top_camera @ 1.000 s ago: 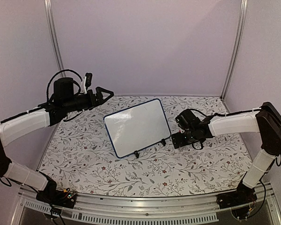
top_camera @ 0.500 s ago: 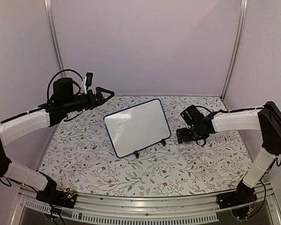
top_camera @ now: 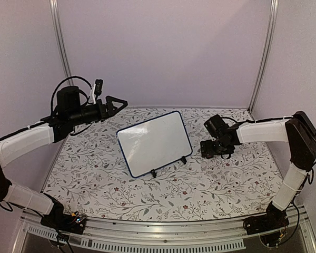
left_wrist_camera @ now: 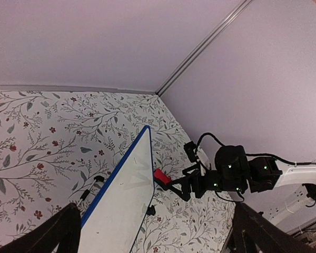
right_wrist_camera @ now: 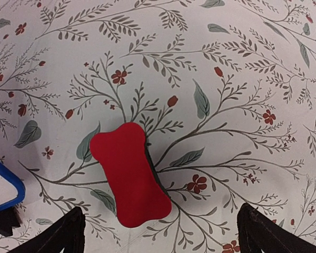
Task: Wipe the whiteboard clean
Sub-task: Move the whiteboard eraser to the center of the board.
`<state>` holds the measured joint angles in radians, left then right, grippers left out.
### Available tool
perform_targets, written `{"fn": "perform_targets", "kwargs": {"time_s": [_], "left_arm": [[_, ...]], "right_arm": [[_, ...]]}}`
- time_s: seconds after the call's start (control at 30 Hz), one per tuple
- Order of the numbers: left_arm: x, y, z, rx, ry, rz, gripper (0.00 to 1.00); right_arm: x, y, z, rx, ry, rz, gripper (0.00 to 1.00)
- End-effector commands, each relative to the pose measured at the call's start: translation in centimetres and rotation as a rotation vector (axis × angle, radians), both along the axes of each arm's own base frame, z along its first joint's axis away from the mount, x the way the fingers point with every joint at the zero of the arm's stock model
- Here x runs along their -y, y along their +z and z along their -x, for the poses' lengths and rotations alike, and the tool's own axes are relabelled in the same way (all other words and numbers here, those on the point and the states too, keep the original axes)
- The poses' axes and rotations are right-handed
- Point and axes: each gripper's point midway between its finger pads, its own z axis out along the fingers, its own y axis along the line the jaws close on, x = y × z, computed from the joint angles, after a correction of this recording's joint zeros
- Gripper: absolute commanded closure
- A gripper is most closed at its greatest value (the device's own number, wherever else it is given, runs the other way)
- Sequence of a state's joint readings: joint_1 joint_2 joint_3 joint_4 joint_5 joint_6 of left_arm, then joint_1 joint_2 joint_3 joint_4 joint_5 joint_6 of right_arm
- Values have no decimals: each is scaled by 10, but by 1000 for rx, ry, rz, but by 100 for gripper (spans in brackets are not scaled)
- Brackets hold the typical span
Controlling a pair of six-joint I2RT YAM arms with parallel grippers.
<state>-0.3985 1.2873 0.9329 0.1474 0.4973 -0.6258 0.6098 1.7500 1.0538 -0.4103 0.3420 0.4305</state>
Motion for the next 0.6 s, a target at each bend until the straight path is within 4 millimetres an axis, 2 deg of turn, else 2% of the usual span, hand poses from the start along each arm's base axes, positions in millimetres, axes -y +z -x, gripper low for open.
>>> {"fn": "perform_targets", "kwargs": {"time_s": [0.0,0.37,0.57], "left_arm": [[-4,10,2,28,-6,32,0],[-11,4,-6,-3,4,49,0],[-18,4,-11,-16,5,76,0]], "right_arm": [[8,-1,-5,-4,-31,15,1],[5,-9,-18,-15,-13,11,1],[8,-21,-25,-49,-17,22,1]]}}
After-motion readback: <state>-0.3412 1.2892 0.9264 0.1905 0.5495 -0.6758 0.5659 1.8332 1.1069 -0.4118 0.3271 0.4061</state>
